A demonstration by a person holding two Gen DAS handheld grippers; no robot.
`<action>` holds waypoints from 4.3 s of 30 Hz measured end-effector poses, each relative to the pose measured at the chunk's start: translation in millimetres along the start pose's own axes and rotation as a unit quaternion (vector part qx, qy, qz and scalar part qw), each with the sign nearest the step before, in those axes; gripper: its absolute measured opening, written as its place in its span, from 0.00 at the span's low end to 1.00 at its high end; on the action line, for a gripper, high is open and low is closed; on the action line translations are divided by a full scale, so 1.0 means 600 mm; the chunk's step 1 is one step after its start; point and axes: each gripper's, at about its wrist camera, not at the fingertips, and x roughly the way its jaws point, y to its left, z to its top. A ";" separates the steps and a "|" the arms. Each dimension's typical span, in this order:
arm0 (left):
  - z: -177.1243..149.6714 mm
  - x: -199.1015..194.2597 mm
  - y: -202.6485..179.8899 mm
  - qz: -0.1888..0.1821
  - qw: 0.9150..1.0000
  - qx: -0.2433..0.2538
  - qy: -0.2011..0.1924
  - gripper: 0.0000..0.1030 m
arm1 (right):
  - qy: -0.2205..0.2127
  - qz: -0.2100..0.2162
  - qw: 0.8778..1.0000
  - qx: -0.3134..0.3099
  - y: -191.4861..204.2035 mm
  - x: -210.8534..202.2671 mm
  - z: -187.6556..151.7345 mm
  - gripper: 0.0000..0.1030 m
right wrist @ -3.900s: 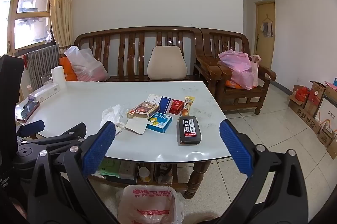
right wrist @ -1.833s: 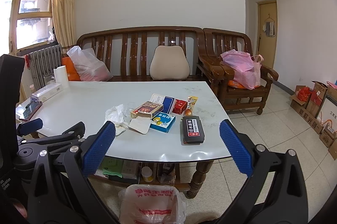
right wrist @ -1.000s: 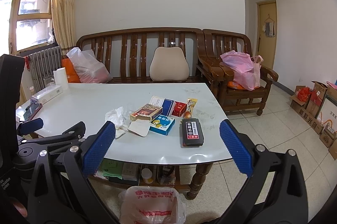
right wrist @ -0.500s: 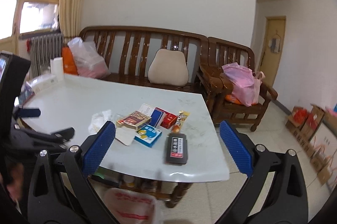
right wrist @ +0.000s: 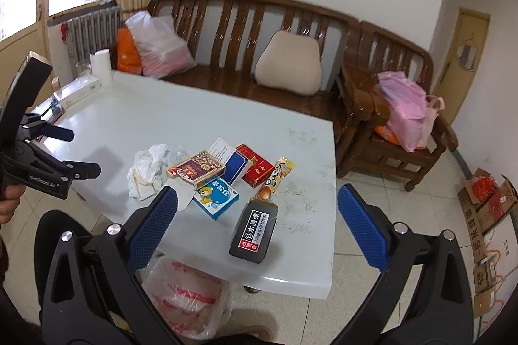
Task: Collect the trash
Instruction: 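Reach the left tool to the white tissue while the right tool reaches the black bottle, then close the left tool on the tissue while the right tool grips the black bottle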
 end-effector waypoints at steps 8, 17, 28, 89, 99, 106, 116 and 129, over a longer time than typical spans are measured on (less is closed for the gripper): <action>0.048 0.039 0.013 -0.039 0.998 -0.013 0.056 0.93 | 0.043 0.010 0.999 -0.026 -0.010 0.041 0.027 0.94; 0.076 0.093 0.024 -0.035 0.995 -0.021 0.086 0.93 | 0.070 0.039 0.995 -0.051 -0.004 0.086 0.033 0.94; 0.091 0.159 0.048 -0.043 0.990 -0.049 0.123 0.93 | 0.110 0.040 0.992 -0.051 -0.014 0.151 0.025 0.94; 0.066 0.272 0.081 -0.069 0.981 -0.104 0.148 0.40 | 0.235 0.014 0.970 -0.066 0.010 0.324 -0.087 0.53; 0.056 0.261 0.076 -0.081 0.983 -0.107 0.126 0.40 | 0.216 0.003 0.975 -0.052 0.016 0.292 -0.073 0.53; 0.045 0.241 0.075 -0.090 0.984 -0.088 0.128 0.31 | 0.200 0.008 0.979 -0.044 0.020 0.271 -0.061 0.52; 0.047 0.197 0.065 -0.083 0.990 -0.061 0.098 0.24 | 0.177 0.014 0.984 -0.032 0.022 0.244 -0.038 0.52; 0.035 0.150 0.057 -0.078 0.993 -0.042 0.074 0.24 | 0.137 0.024 0.990 -0.037 0.034 0.189 -0.012 0.52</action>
